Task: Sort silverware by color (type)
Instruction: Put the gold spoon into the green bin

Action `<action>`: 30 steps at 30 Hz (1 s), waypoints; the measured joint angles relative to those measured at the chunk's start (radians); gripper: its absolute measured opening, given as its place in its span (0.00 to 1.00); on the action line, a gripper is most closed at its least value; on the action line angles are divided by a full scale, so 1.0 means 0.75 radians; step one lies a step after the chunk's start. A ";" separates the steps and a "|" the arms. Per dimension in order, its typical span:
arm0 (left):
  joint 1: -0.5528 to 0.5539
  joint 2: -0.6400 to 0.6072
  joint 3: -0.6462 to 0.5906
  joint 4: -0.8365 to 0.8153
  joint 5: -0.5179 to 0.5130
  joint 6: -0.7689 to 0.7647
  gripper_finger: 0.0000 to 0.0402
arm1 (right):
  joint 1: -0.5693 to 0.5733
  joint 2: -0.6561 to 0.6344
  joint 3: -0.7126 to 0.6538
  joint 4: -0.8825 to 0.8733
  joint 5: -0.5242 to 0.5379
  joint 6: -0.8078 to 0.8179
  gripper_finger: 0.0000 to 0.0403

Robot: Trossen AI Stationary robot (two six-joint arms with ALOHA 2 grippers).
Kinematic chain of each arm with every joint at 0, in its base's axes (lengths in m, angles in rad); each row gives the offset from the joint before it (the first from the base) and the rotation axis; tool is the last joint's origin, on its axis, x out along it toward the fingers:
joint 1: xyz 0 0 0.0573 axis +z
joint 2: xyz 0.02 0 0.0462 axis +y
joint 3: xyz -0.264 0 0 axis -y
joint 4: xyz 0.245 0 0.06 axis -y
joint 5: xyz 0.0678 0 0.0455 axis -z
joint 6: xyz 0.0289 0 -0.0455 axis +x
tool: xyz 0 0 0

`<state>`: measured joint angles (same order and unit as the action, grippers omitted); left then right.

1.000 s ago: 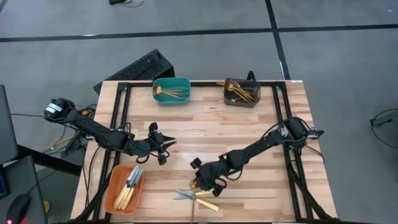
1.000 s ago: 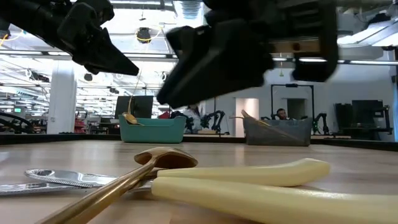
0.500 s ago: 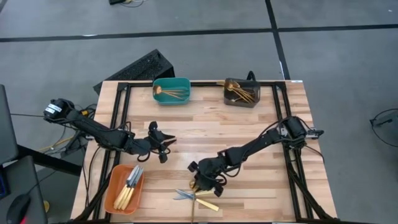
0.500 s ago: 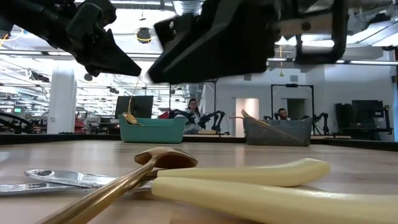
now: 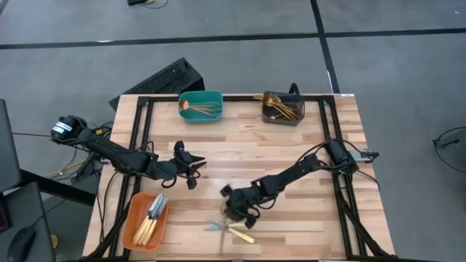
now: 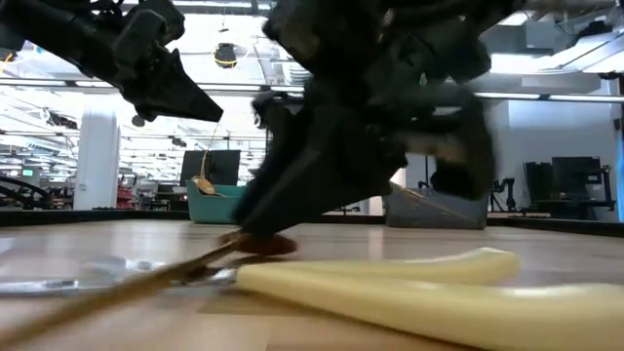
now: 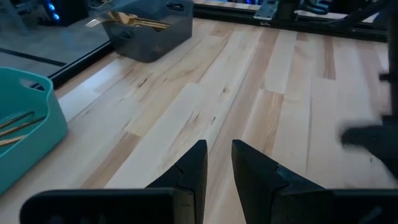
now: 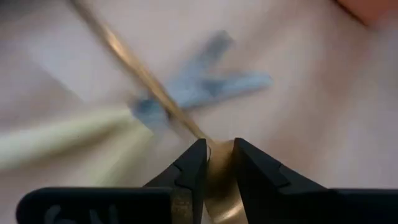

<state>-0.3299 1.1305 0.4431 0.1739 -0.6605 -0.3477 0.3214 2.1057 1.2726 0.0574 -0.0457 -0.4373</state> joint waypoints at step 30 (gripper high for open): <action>0.012 0.000 0.000 -0.094 0.014 -0.038 0.16 | -0.228 -0.128 -0.007 -0.273 0.038 0.335 0.29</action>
<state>-0.3210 1.1305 0.4431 0.1036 -0.6502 -0.3763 0.1501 2.0093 1.2675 -0.1471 -0.0173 -0.1857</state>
